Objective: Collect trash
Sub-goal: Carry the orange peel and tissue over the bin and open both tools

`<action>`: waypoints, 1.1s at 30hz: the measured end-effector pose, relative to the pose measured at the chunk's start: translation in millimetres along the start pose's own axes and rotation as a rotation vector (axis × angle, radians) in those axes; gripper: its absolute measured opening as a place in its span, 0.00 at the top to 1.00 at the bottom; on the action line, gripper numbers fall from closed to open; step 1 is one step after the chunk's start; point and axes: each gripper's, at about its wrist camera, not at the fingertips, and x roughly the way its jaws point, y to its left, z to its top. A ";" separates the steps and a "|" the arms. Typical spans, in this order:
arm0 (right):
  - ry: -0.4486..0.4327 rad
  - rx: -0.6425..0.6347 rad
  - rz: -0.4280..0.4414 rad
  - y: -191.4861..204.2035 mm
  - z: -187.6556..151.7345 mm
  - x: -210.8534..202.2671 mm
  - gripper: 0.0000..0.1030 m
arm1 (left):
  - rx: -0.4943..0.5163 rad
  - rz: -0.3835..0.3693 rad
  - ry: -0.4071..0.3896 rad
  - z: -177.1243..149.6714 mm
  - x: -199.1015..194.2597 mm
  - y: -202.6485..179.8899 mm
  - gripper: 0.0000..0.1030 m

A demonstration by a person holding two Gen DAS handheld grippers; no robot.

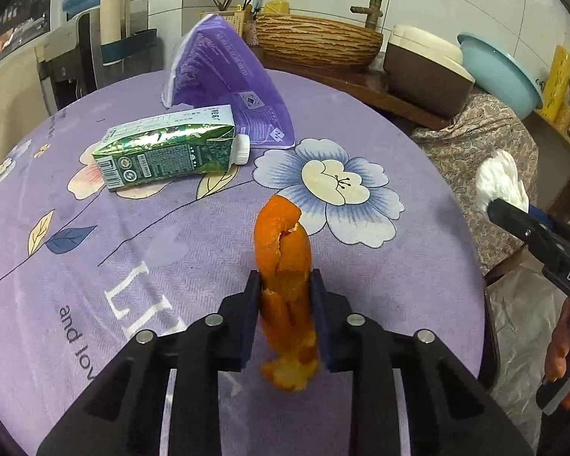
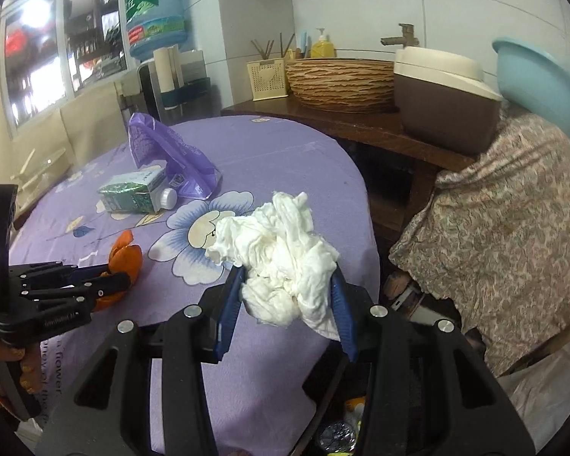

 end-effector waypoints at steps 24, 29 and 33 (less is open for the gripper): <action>0.149 0.232 -0.229 -110.7 -179.8 -39.4 0.55 | 0.180 -0.373 -0.063 -93.6 -46.0 -154.7 0.78; 0.190 0.269 -0.235 -124.6 -205.1 -21.2 0.35 | 0.221 -0.379 0.032 -115.1 -10.1 -181.4 0.78; 0.191 0.299 -0.242 -133.5 -211.0 -20.2 0.33 | 0.242 -0.375 0.080 -123.8 11.2 -188.7 0.78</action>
